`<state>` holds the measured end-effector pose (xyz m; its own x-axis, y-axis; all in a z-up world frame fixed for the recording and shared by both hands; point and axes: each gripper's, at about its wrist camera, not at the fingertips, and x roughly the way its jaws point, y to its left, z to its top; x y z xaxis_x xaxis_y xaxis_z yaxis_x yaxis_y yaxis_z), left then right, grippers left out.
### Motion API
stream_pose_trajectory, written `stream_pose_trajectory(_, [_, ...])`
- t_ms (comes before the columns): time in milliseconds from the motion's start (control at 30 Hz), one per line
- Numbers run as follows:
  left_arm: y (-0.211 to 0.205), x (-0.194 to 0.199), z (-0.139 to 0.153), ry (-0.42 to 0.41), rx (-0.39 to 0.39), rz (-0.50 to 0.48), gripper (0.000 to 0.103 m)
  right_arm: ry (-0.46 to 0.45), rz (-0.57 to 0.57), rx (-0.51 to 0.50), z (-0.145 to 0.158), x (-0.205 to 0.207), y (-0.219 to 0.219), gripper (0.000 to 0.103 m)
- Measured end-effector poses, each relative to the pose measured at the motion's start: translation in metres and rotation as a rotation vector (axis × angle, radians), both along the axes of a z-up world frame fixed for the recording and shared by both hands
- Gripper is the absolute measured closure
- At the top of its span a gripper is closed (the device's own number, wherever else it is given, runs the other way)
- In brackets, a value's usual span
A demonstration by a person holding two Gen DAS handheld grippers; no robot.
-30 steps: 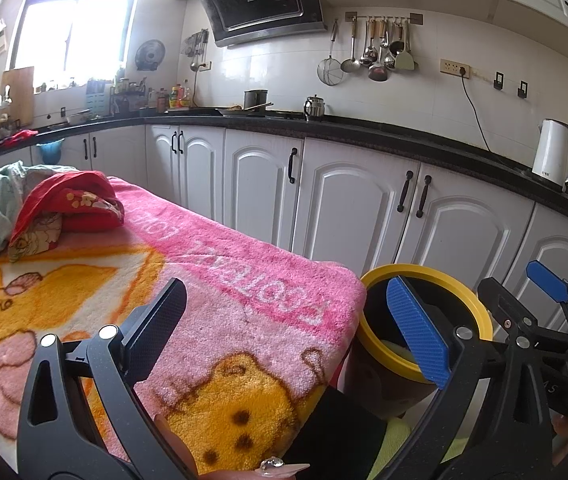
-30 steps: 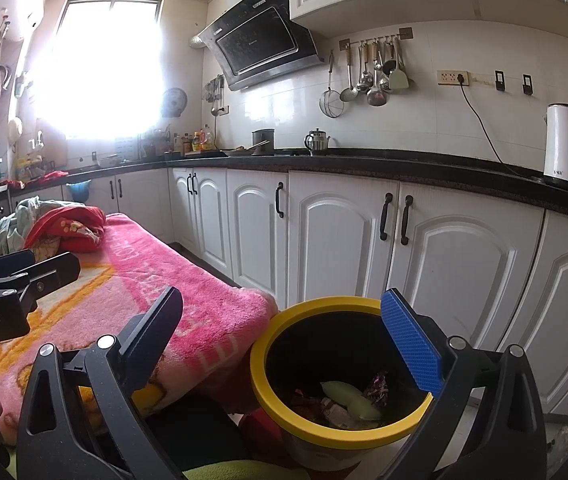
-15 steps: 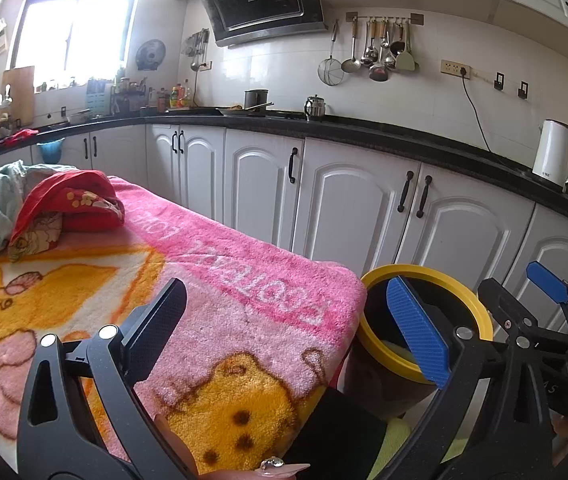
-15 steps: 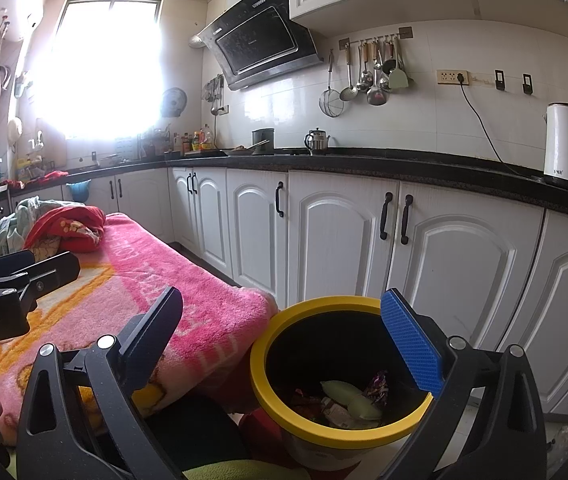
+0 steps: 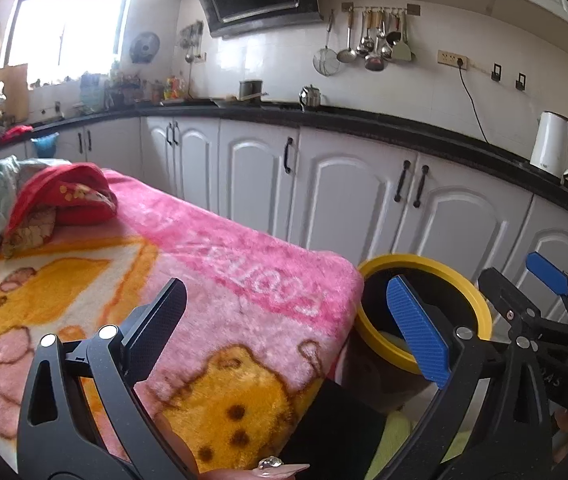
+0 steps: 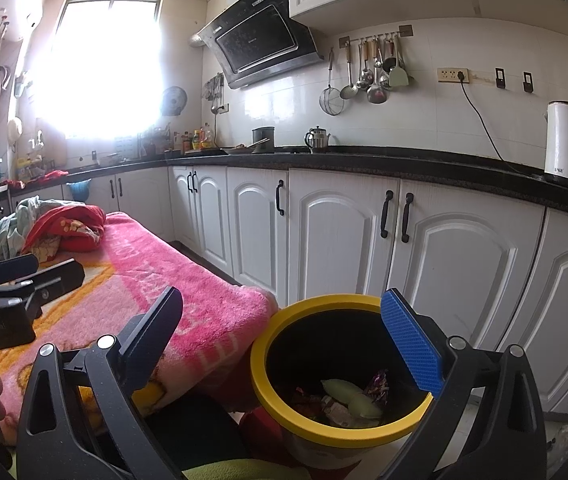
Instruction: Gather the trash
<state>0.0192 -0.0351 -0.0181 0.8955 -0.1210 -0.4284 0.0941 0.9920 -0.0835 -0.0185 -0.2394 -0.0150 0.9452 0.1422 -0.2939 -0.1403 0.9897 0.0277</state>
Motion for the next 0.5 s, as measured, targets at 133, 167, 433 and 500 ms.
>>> stream_pose_trajectory(133, [0.001,0.003,-0.001,0.025,0.007,0.015,0.011,0.016,0.004,-0.003,-0.002,0.001,0.003,0.006])
stream_pose_trajectory(167, [0.004,0.003,0.0,0.034,-0.002,0.022,0.011,0.02,0.008,-0.004,-0.001,0.003,0.004,0.006])
stream_pose_trajectory(433, [0.169,-0.009,0.002,0.176,-0.146,0.415,0.011,0.108,0.262,0.006,0.024,0.032,0.105,0.006])
stream_pose_trajectory(500, [0.25,-0.033,-0.002,0.196,-0.137,0.636,0.011,0.186,0.413,0.008,0.028,0.038,0.171,0.006])
